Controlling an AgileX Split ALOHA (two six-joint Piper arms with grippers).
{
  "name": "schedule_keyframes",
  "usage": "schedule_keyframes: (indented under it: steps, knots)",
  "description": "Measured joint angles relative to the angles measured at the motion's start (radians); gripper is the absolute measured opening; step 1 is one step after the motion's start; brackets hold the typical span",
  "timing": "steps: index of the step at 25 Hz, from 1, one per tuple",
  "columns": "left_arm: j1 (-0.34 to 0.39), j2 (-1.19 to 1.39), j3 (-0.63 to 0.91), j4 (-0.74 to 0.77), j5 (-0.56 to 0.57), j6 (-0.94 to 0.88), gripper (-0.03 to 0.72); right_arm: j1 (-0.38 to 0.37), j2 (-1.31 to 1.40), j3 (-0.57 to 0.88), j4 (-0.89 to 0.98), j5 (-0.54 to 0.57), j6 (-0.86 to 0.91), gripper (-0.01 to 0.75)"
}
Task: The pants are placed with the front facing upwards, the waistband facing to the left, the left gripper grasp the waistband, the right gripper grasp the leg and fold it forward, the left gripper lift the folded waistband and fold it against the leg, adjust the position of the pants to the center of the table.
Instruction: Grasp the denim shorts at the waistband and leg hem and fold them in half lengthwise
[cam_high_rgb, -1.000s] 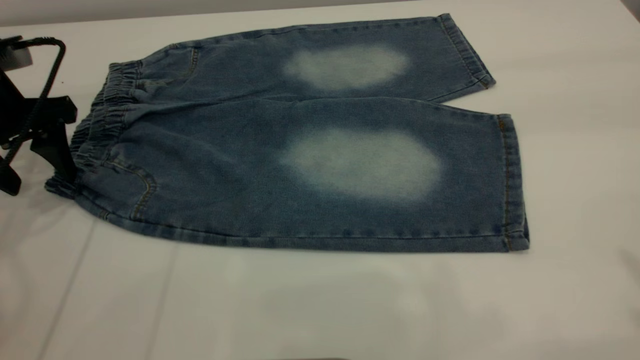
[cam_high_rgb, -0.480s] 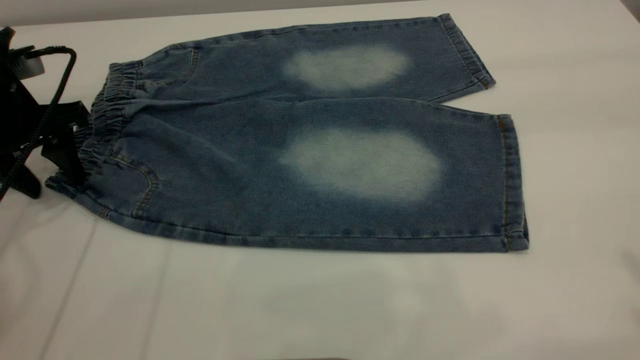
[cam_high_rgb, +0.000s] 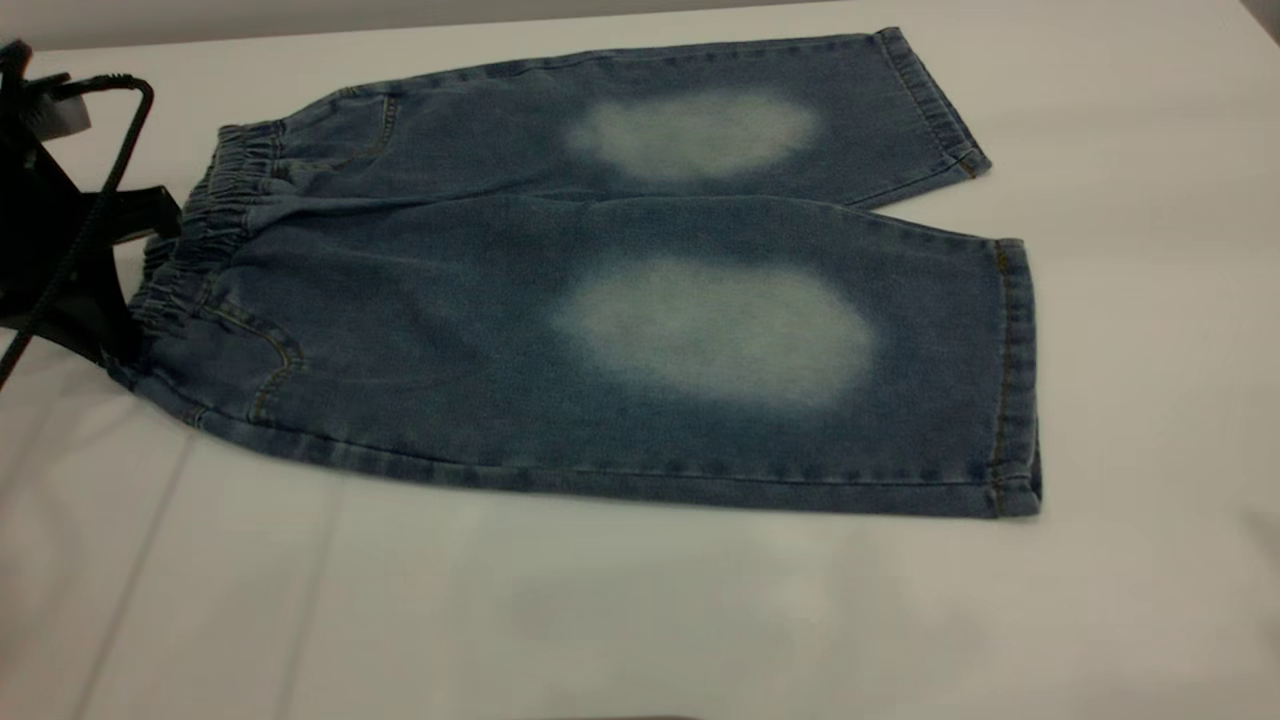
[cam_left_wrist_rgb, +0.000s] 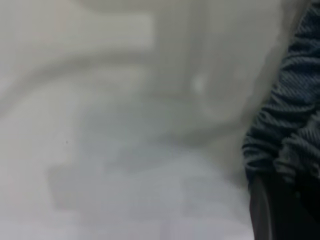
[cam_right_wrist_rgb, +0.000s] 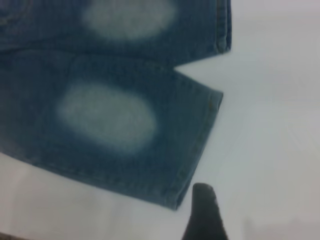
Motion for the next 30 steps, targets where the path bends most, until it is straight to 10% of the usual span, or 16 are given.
schedule_keyframes:
  steps: [10, 20, 30]
  knots:
    - [0.001, -0.043, -0.084, 0.005, 0.126, 0.057, 0.040, 0.030, 0.347, -0.073, 0.025, 0.017, -0.084, 0.438]
    - [0.001, -0.043, -0.089, 0.005, 0.135, 0.059, 0.040, 0.446, 0.679, -0.079, -0.108, -0.065, -0.168, 0.438]
    - [0.001, -0.043, -0.092, 0.005, 0.136, 0.060, 0.040, 0.646, 0.917, -0.083, -0.217, -0.181, -0.065, 0.438]
